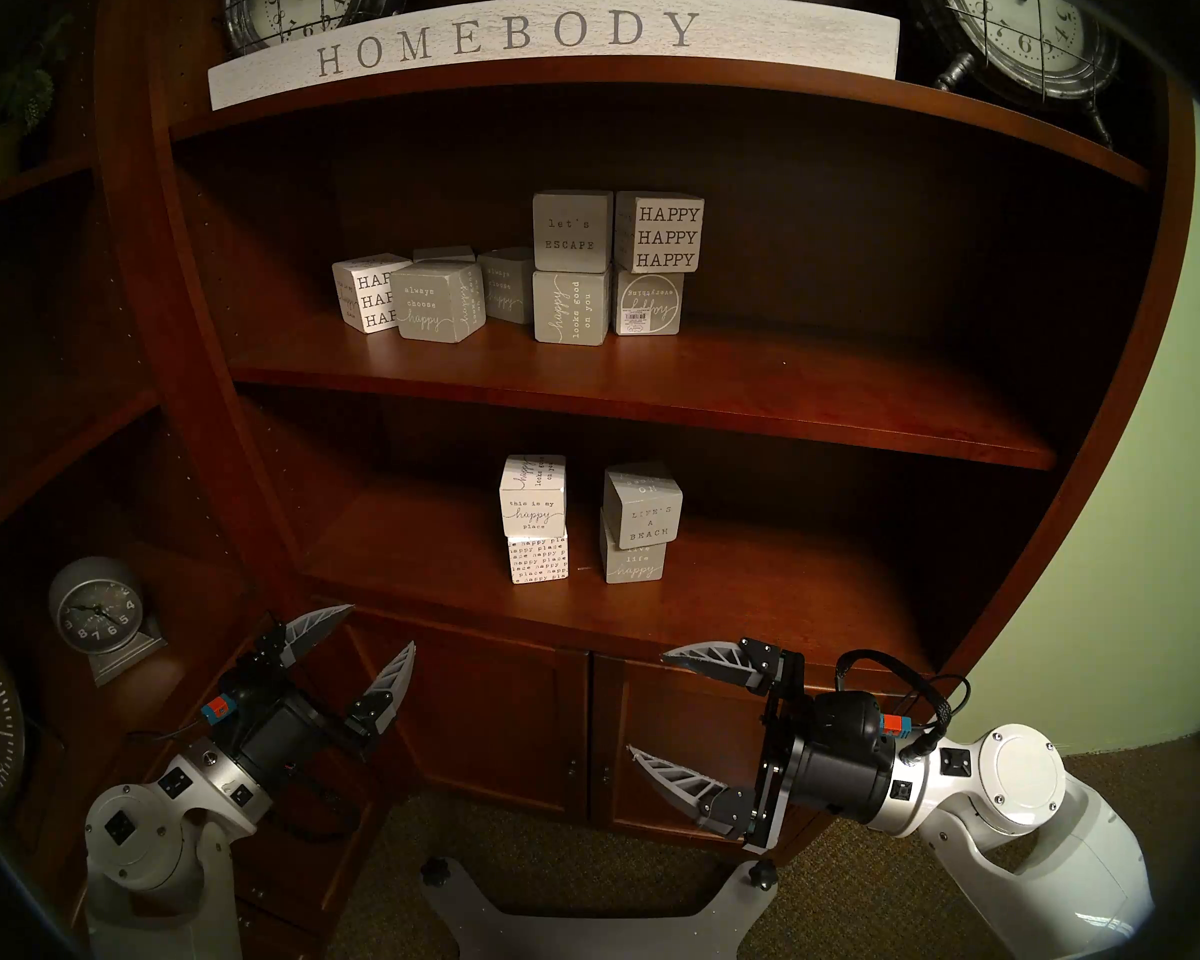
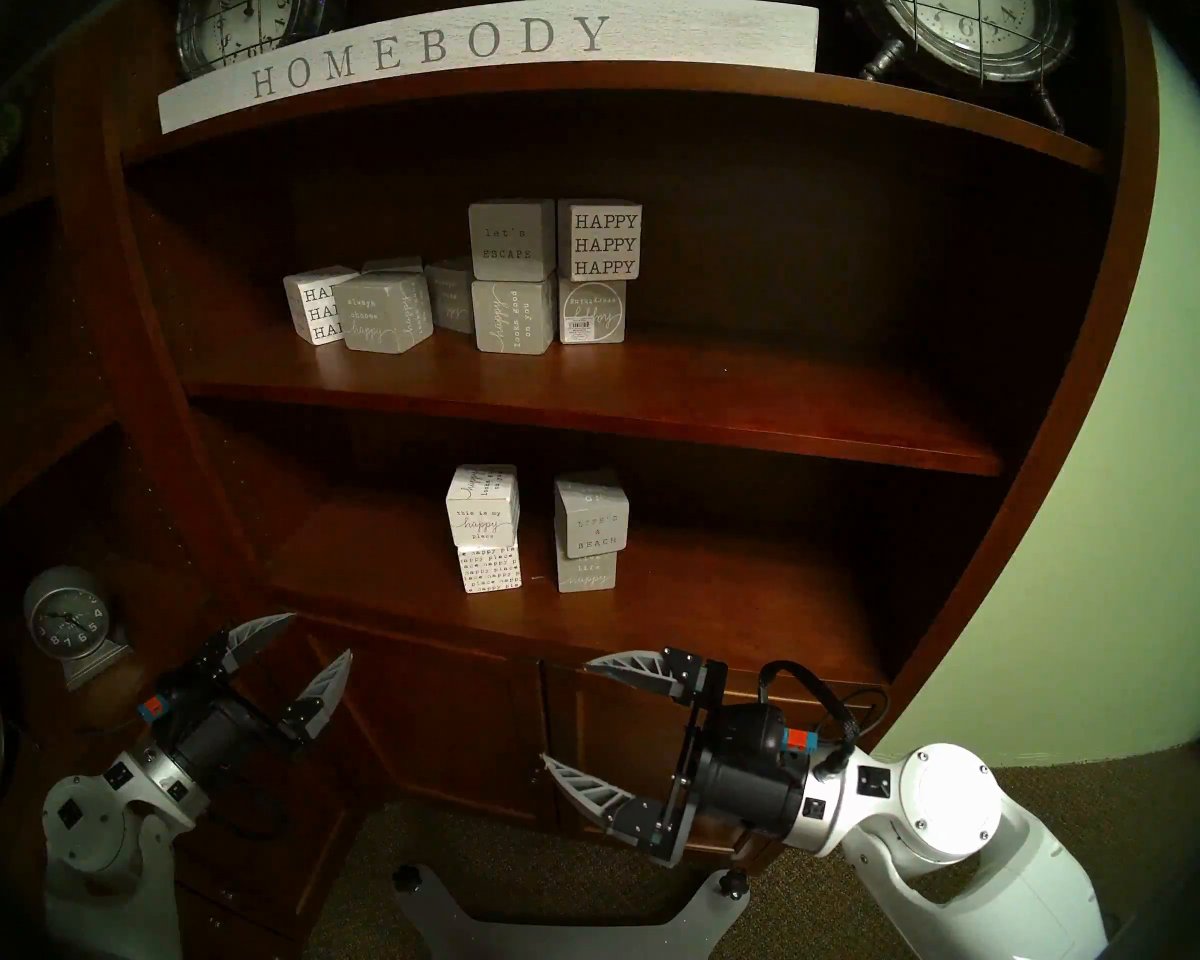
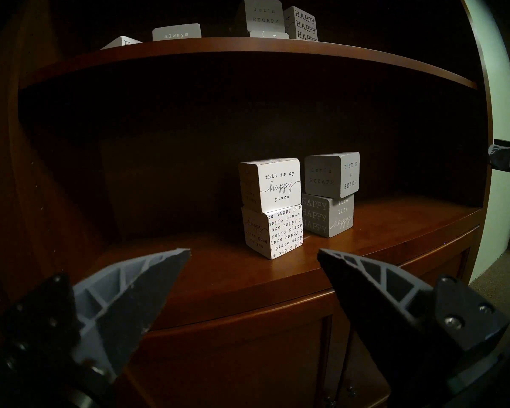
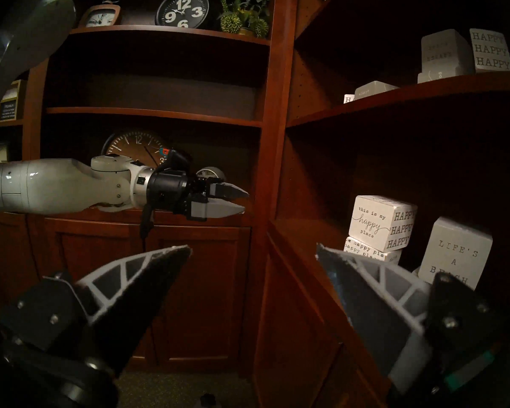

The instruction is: Stack four cubes vertically into two groups

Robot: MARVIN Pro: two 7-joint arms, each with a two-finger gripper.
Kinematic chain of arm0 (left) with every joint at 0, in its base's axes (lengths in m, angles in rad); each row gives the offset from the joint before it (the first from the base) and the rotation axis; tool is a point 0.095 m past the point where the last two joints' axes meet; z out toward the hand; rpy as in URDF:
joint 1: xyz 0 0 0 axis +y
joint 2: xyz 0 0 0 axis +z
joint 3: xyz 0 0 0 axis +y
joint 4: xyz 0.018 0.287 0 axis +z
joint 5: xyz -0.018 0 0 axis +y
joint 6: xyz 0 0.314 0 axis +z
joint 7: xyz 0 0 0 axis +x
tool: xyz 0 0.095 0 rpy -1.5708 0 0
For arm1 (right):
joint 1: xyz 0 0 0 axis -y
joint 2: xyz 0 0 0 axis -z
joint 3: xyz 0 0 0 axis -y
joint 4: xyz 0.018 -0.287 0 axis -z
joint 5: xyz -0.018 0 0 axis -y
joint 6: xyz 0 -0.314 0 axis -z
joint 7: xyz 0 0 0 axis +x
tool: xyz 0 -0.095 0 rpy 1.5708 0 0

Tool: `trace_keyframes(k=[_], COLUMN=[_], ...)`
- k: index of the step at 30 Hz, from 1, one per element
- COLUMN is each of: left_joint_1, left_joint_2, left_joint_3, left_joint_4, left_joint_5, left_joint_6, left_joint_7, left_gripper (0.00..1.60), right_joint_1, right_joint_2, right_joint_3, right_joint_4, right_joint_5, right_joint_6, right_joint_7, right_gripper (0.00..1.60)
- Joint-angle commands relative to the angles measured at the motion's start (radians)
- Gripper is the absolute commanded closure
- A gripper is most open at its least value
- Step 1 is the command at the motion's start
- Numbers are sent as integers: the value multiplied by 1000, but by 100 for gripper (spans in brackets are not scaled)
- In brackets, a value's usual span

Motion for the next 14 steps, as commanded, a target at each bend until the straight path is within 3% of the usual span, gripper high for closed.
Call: trace_keyframes(k=[1, 14], left_joint_1=[1, -4], left_joint_2=[-2, -11], left_joint_3=[1, -3], left_joint_4=[-22, -23], left_joint_5=[0, 5], left_joint_6=[2, 4], left_joint_7=[0, -8], left_gripper=[0, 0], right_joint_1=[4, 4], right_joint_2=[-23, -33], right_joint_3=[-3, 0], right_joint_4=[-3, 1], right_joint_5=[27, 29], right_joint_6=[-67, -73], right_joint_7=[20, 34], right_gripper=[0, 0])
